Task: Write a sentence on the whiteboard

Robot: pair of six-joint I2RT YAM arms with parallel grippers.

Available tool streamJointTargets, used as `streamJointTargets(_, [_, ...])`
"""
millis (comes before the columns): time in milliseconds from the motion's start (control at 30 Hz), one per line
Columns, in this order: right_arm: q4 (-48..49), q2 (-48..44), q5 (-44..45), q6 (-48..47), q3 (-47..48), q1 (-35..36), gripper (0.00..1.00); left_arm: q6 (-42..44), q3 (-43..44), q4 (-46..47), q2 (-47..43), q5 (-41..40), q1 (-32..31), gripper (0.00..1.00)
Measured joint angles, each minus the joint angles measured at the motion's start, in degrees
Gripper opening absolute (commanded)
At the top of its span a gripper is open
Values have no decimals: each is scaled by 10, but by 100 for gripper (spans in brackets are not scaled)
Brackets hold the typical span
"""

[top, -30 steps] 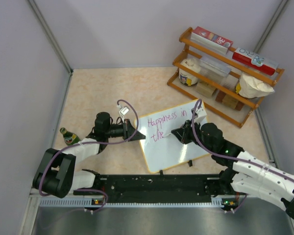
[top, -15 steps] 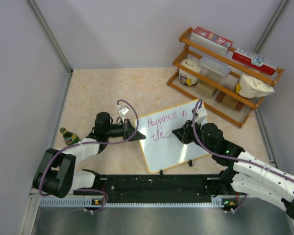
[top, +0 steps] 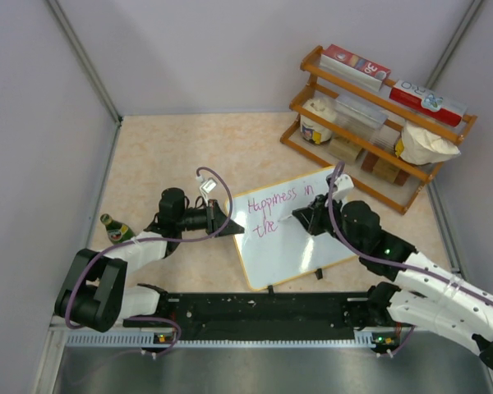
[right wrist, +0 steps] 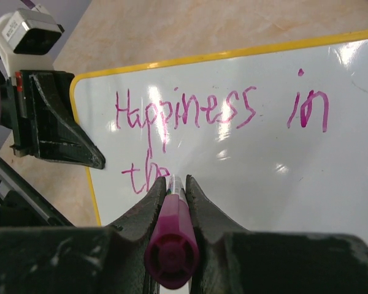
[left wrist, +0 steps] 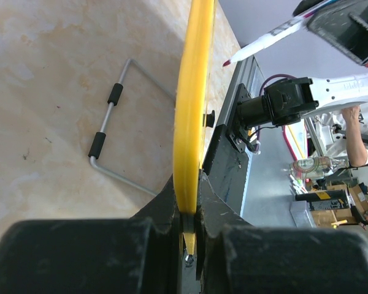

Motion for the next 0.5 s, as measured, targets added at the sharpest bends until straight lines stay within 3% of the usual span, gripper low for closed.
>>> streamJointTargets(500, [-8,-33,-89,-14,21,-119,0,0,0,0,0,0,0,0])
